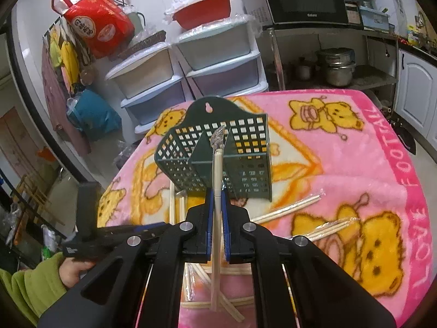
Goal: Organize utensils
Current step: 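Close the left tool on a wooden chopstick while the right tool grasps another chopstick, then lift both held chopsticks up over the green basket with both tools, then open both tools to drop the chopsticks upright into the basket, then close the left tool on a loose chopstick while the right tool grasps another, then raise both held chopsticks and carry them above the green basket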
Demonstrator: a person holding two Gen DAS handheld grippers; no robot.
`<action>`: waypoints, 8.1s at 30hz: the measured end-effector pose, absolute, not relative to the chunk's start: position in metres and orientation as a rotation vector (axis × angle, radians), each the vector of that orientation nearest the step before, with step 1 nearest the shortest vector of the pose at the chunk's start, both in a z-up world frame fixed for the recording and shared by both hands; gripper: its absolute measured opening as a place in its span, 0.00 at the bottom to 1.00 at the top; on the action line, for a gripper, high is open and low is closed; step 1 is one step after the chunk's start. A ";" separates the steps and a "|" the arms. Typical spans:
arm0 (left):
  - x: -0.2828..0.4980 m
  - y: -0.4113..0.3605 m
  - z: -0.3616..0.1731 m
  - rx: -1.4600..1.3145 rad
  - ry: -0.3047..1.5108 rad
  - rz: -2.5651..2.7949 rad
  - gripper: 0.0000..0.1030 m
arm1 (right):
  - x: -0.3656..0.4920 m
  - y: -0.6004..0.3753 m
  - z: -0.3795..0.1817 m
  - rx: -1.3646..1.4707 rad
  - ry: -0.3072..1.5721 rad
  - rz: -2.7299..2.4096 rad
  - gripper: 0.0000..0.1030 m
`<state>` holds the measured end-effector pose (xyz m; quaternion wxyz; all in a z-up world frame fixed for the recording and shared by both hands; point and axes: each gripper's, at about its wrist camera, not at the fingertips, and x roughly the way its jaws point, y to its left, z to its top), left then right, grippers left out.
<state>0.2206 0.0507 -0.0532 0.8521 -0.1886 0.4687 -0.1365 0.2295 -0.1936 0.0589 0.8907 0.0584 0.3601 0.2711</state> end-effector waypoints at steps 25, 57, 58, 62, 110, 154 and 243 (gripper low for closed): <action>0.225 0.027 0.098 -0.308 0.683 -0.427 0.00 | 0.240 -0.195 0.150 0.127 0.498 0.557 0.06; 0.278 0.031 0.196 -0.237 0.422 -0.313 0.00 | 0.328 -0.169 0.132 0.095 0.318 0.390 0.06; 0.279 0.032 0.191 -0.238 0.431 -0.309 0.00 | 0.330 -0.169 0.128 0.097 0.325 0.385 0.06; 0.283 0.038 0.174 -0.253 0.462 -0.303 0.00 | 0.334 -0.170 0.113 0.111 0.345 0.371 0.06; 0.213 0.094 0.065 -0.321 0.595 -0.092 0.81 | 0.224 -0.264 0.043 0.163 0.561 0.213 0.59; 0.320 0.119 -0.060 -0.506 1.019 -0.016 0.23 | 0.325 -0.302 -0.083 0.422 0.968 0.012 0.17; 0.202 0.059 0.220 -0.304 0.155 -0.167 0.03 | 0.201 -0.160 0.202 0.157 0.206 0.532 0.05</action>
